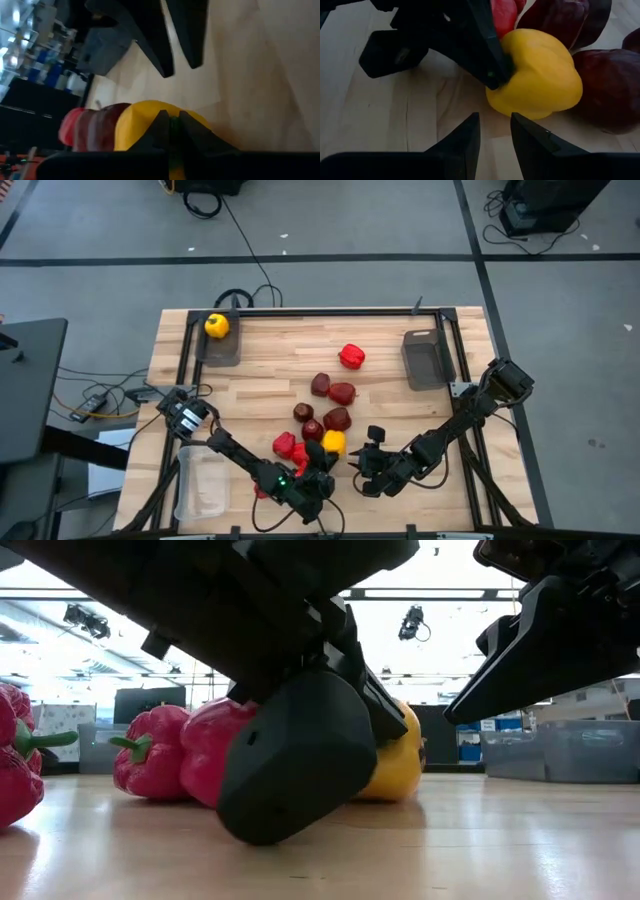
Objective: Sort produce into baskets
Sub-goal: Put the yellow bell pepper into the left black transparent bin
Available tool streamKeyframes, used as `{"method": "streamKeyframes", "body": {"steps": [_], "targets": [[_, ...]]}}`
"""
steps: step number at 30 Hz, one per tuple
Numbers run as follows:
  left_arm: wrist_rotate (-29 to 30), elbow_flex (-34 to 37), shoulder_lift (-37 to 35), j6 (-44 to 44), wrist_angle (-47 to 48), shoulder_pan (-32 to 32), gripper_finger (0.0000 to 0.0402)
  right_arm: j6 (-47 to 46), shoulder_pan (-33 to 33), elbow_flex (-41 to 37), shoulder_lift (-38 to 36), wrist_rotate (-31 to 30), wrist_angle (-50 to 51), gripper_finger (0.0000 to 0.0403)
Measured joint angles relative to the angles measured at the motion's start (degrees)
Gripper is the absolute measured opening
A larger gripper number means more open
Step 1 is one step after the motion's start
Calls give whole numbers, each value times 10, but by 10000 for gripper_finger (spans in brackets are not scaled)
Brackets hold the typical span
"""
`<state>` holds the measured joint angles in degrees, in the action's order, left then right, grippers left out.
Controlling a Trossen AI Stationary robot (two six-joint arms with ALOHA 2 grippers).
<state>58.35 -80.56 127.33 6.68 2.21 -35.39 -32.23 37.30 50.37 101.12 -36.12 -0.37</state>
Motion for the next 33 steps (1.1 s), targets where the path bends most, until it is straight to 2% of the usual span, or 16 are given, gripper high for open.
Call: {"method": "streamKeyframes", "body": {"steps": [4, 7, 13, 16, 18, 25, 33], "targets": [[-31, 1, -60, -20, 22, 0, 20, -12, 1, 0, 0, 2, -1, 121], [-42, -1, -117, -59, 75, 17, 20, -24, 4, 0, 0, 4, -1, 121], [-76, 0, -218, -187, 304, 79, 20, -23, 7, 0, 0, 2, -5, 121], [-102, 12, -260, -254, 414, 131, 20, -17, 1, 0, 0, -15, -4, 121], [-108, 31, -292, -279, 455, 165, 20, -6, -7, 1, 0, -30, -4, 121], [-147, 159, -456, -279, 468, 285, 20, 36, -45, 1, 0, -33, 2, 121], [-187, 335, -684, -292, 437, 487, 20, 80, -110, 0, 0, -30, 4, 121]]}}
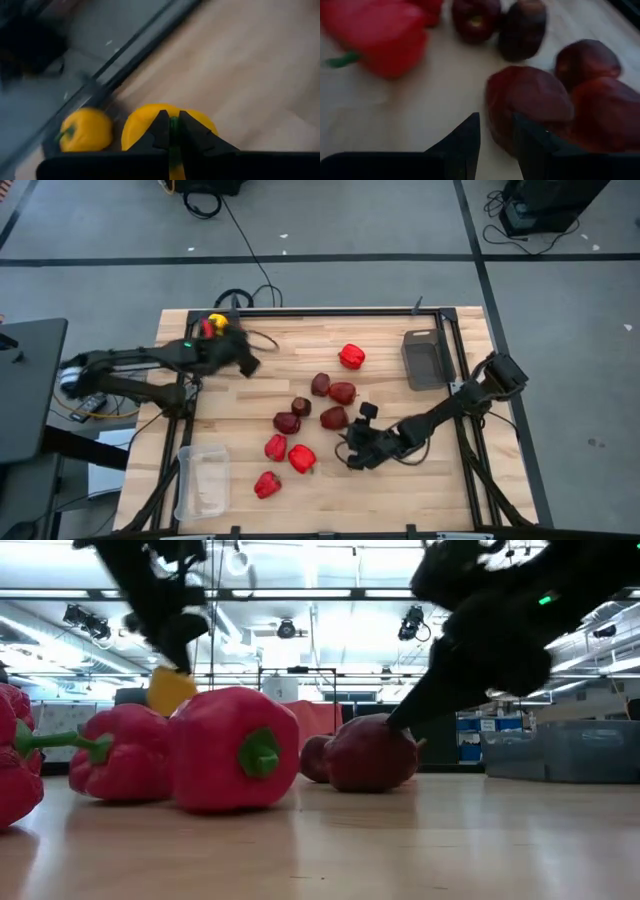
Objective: Sort produce into baskets
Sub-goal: Put the yellow bell pepper into the left black transparent bin
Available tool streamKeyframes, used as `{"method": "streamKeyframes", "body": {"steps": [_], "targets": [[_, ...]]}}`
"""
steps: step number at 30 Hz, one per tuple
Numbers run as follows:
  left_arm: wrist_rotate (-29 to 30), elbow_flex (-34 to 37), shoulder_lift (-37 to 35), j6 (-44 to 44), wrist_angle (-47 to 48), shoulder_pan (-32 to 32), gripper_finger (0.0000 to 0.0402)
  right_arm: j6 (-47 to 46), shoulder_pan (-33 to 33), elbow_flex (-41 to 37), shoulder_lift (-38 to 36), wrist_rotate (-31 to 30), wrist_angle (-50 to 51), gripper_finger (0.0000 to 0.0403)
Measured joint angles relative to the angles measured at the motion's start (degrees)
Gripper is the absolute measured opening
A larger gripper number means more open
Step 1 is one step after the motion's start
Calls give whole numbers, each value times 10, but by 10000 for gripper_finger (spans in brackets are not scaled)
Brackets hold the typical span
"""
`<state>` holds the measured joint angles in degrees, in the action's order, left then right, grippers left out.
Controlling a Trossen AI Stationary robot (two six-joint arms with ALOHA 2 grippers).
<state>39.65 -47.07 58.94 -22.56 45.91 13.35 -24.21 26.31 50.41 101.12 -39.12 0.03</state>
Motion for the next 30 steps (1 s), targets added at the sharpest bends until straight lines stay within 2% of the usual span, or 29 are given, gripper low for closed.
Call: {"method": "streamKeyframes", "body": {"steps": [6, 13, 19, 22, 30], "targets": [[-23, 104, -90, -46, -24, 147, 20, 22, -55, 0, 0, 12, 1, 121], [-94, 142, -81, -31, -85, 266, 36, 37, -81, 0, 0, 54, 0, 121], [-111, 172, -65, -19, -154, 313, 51, 19, -76, 0, 0, 57, 0, 121], [-129, 189, -64, -40, -187, 327, 54, 17, -71, 0, 0, 46, -3, 121], [-123, 194, -64, -31, -181, 351, 78, -12, -66, 0, 0, 14, -4, 127]]}}
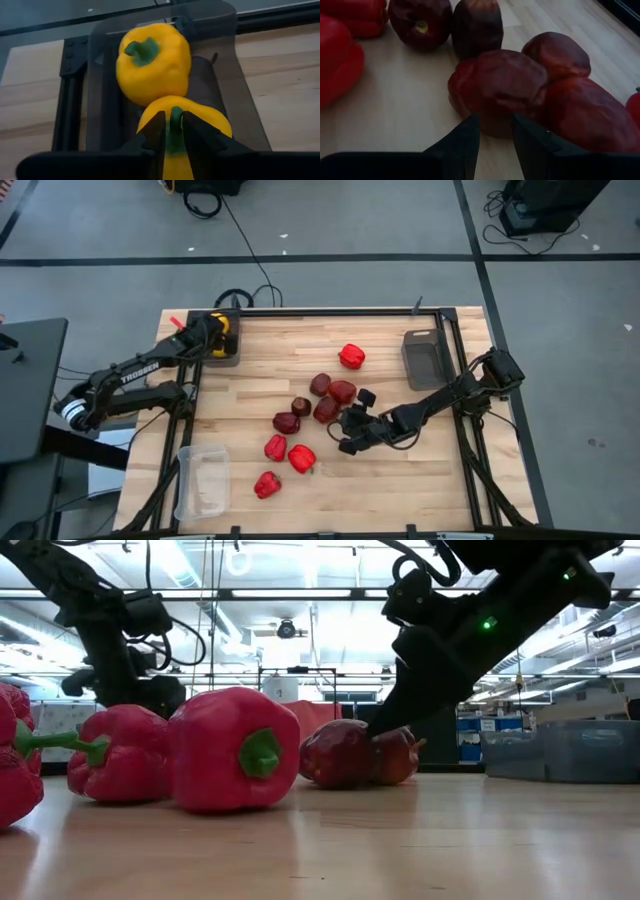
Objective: Sort produce into baskets
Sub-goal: Put the yellow bell pepper into the left black transparent bin, then put the red bell pepper into the right black transparent bin
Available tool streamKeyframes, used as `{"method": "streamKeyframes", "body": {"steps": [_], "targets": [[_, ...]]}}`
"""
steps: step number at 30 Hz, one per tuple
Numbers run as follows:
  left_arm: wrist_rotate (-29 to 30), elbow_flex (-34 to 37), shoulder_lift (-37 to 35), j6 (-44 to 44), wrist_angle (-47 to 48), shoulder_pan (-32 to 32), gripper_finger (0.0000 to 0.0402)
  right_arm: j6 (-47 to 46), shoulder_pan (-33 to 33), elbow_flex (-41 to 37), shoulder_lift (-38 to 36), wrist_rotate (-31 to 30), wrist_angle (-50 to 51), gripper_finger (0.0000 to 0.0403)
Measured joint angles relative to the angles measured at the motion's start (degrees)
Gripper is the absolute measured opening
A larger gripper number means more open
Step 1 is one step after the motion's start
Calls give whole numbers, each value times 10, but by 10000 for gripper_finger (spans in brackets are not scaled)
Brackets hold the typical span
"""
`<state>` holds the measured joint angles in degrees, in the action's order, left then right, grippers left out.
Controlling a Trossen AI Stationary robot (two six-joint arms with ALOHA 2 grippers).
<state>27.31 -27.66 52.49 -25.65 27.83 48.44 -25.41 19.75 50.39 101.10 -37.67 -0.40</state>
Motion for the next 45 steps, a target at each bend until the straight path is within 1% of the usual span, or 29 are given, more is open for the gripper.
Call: {"method": "streamKeyframes", "body": {"steps": [7, 10, 14, 17, 18, 19, 21, 23, 25, 28, 31, 33, 35, 37, 39, 42, 44, 45], "targets": [[0, -10, -1, 15, 4, 8, 125, -6, -4, 0, 0, -2, -5, 134], [-14, -21, -1, 22, 5, 8, 140, -22, 3, 0, 0, -8, -5, 139], [-24, -43, -1, 43, 15, 8, 152, -42, 19, 0, 0, -34, -5, 148], [-37, -62, -5, 50, 37, 6, 154, -57, 34, 0, 0, -61, -8, 158], [-53, -67, -9, 73, 40, 2, 153, -59, 38, 0, 0, -67, -13, 161], [-81, -69, -14, 105, 36, -4, 153, -59, 42, 0, 0, -73, -17, 164], [-155, -75, -27, 152, 19, -21, 153, -51, 49, 0, -5, -80, -21, 168], [-223, -76, -41, 165, 0, -41, 152, -25, 51, 0, -16, -82, -23, 169], [-269, -76, -52, 166, -23, -65, 152, 14, 51, 0, -33, -92, -26, 168], [-306, -76, -58, 167, -56, -106, 152, 61, 48, 0, -68, -126, -29, 166], [-313, -76, -57, 169, -82, -148, 152, 100, 34, 0, -110, -191, -21, 165], [-313, -71, -57, 178, -110, -176, 152, 115, 6, 0, -141, -198, -1, 165], [-313, -63, -57, 178, -132, -199, 152, 102, -32, 0, -175, -153, 29, 165], [-313, -58, -56, 178, -149, -220, 152, 83, -81, 0, -209, -69, 59, 168], [-313, -58, -55, 179, -157, -243, 152, 76, -134, 0, -228, 29, 79, 172], [-312, -57, -50, 177, -171, -281, 152, 100, -213, 0, -237, 161, 83, 180], [-309, -57, -46, 176, -194, -308, 152, 120, -260, 3, -229, 223, 87, 186], [-301, -58, -42, 173, -204, -321, 152, 129, -281, 8, -221, 245, 99, 188]]}}
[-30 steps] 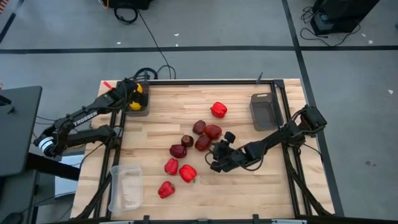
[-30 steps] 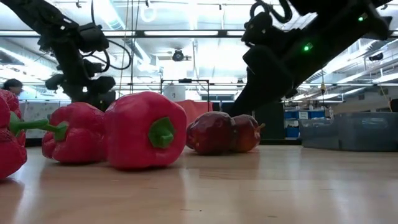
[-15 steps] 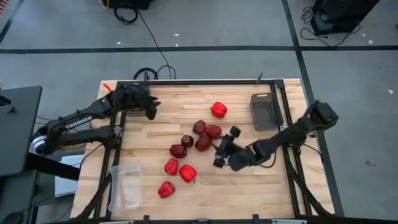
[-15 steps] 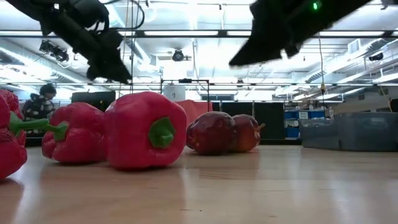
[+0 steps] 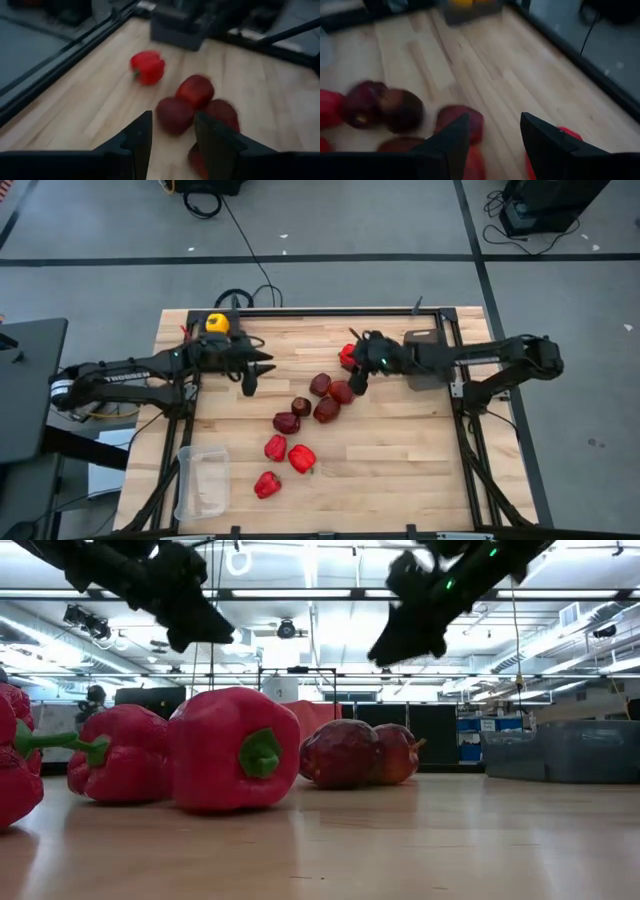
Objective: Sort produce into baskets
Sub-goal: Put the red bell pepper into the right black transparent bin
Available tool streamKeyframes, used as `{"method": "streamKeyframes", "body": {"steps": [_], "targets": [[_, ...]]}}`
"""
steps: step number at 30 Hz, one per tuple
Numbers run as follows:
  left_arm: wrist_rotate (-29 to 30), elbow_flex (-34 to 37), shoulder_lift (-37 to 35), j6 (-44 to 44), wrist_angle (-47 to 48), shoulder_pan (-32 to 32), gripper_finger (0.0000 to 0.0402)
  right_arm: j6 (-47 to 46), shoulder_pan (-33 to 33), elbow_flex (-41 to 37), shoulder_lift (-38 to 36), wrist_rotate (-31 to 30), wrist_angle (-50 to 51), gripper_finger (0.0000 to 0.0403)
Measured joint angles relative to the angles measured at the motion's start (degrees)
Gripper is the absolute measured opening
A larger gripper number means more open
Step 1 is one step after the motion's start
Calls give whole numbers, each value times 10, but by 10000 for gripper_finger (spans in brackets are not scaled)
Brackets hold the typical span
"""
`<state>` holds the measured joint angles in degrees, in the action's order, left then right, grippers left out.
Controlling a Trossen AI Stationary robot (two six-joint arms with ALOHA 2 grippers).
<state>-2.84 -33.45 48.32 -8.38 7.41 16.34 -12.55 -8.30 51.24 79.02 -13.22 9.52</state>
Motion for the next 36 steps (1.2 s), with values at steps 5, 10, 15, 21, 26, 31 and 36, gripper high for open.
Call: {"method": "streamKeyframes", "body": {"steps": [5, 10, 15, 21, 26, 31, 36], "targets": [[53, 0, 21, -33, -15, -52, 152, 33, -67, 23, 47, 16, 85, 194], [68, 0, 39, -40, -10, -78, 152, 41, -89, 23, 75, 25, 116, 178], [102, 0, 52, -6, -18, -80, 152, 53, -117, 24, 117, 44, 104, 155], [133, 0, 56, 14, -14, -80, 152, 29, -126, 24, 139, 78, 177, 148], [134, 0, 57, 47, -8, -80, 152, 2, -118, 26, 106, 96, 253, 149], [160, 0, 57, 83, -11, -80, 152, 18, -118, 101, 67, 103, 228, 149], [187, 0, 66, 113, -37, -71, 152, 105, -126, 212, 104, 73, 214, 149]]}}
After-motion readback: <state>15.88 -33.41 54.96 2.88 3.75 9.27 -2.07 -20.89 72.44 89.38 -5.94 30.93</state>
